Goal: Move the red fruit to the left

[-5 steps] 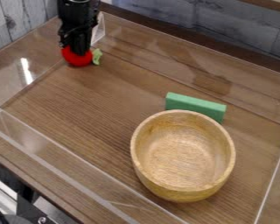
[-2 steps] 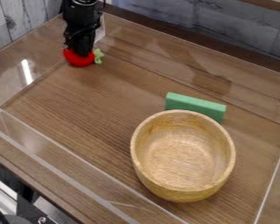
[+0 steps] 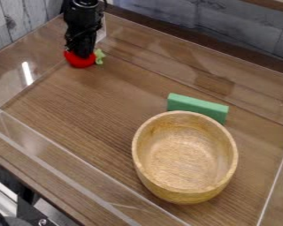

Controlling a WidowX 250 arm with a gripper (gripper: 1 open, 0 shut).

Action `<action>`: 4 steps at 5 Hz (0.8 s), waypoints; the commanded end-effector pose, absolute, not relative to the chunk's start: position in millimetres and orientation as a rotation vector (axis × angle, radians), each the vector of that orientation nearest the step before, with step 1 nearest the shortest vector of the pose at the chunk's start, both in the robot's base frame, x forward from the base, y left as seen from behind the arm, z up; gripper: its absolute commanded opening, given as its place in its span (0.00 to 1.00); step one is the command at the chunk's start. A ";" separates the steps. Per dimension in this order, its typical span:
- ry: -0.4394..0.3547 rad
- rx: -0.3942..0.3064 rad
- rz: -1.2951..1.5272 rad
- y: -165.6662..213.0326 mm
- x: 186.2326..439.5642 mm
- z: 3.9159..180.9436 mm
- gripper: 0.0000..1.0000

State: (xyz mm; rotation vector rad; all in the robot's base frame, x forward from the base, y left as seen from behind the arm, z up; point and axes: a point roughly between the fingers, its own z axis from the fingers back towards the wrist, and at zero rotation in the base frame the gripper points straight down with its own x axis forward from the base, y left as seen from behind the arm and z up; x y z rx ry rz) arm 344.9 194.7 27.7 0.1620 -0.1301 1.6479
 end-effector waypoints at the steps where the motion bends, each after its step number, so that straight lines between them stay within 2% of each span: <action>1: -0.084 0.189 1.725 200.2 334.7 9.4 0.00; 4: -0.012 0.236 1.899 193.9 330.5 0.5 0.00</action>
